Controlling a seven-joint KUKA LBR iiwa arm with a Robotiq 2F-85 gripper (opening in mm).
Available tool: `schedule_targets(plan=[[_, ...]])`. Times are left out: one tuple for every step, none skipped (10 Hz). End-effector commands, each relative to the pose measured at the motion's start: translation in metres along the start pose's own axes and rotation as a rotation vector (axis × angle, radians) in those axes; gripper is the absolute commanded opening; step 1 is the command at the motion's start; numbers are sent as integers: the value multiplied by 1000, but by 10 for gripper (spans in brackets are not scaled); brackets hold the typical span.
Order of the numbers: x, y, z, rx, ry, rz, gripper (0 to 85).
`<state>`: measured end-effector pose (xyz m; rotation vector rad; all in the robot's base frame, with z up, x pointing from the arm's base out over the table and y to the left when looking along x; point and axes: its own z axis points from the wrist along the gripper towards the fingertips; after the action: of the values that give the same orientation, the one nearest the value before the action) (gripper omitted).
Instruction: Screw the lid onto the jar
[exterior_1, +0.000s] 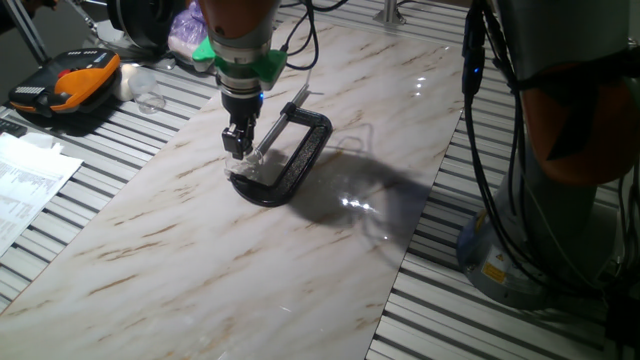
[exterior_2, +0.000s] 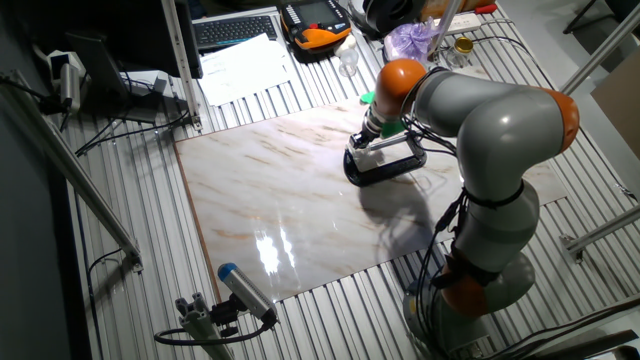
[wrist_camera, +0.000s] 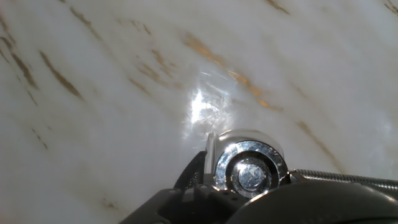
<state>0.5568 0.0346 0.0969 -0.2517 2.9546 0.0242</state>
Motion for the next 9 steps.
schedule_targets(plan=[[0, 0, 0, 1, -4, 4, 170], [0, 0, 0, 2, -4, 4, 170], [0, 1, 1, 4, -3, 4, 170], [0, 1, 2, 4, -3, 5, 170], [0, 1, 2, 6, -5, 7, 170], [0, 1, 2, 6, -5, 8, 170], [0, 1, 3, 7, -5, 11, 170], [0, 2, 3, 9, -5, 14, 170], [0, 2, 3, 11, -6, 17, 170]])
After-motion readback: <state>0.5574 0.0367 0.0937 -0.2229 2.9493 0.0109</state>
